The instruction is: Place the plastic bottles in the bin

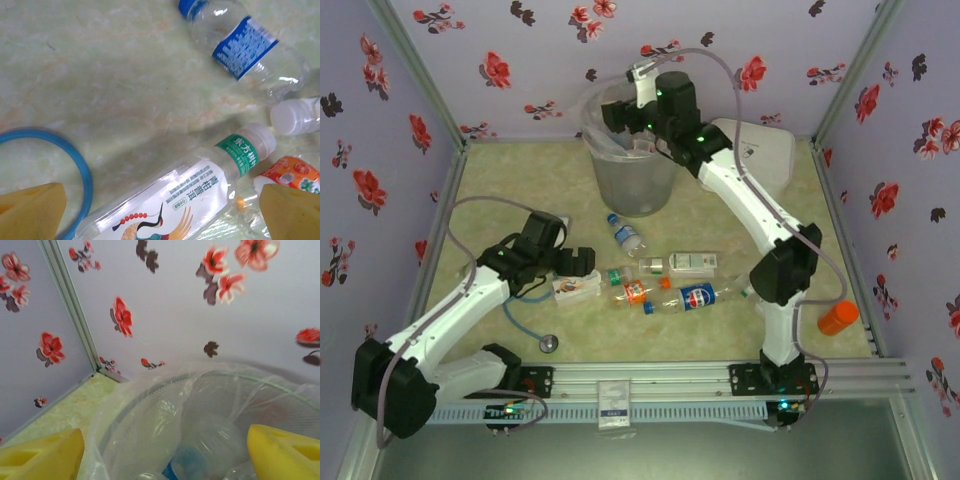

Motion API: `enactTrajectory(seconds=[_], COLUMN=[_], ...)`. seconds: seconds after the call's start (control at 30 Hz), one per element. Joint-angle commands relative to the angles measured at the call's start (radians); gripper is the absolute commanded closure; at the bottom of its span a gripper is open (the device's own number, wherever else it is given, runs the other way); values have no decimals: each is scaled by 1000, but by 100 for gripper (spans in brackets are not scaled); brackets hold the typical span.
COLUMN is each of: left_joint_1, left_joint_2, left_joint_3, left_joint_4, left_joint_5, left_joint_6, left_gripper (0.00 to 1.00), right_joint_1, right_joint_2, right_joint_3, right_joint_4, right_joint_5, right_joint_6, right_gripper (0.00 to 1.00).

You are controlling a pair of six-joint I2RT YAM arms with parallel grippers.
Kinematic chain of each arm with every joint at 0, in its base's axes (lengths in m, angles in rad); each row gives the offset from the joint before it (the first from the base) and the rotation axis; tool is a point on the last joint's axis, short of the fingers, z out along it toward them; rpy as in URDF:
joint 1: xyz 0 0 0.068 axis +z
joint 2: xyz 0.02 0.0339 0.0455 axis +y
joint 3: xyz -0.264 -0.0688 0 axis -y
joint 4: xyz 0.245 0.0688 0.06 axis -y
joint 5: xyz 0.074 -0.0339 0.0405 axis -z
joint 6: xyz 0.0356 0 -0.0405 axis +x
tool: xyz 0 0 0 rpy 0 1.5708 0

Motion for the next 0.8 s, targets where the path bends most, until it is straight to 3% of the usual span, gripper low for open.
enactTrajectory(seconds=[0.0,0.13,0.3,0.77], left_joint_1=[-23,-48,-71,-117], left_joint_2=[30,70,124,281], left_joint_3=[41,54,69,147], left_joint_4=[-80,-108,-118,-209], left_joint_5=[9,8,8,14], left_joint_6=[76,105,143,261], left_gripper=[0,0,0,0], right_joint_1=[0,-12,-42,-168], right_joint_2=[-111,-231,-435,-962], right_joint_3=[25,-79,-343,-926], right_joint_4=[-78,-137,-131,-236], right_joint_5=[45,75,71,178], right_joint_6=[-13,53,114,205], right_gripper=[16,19,20,11])
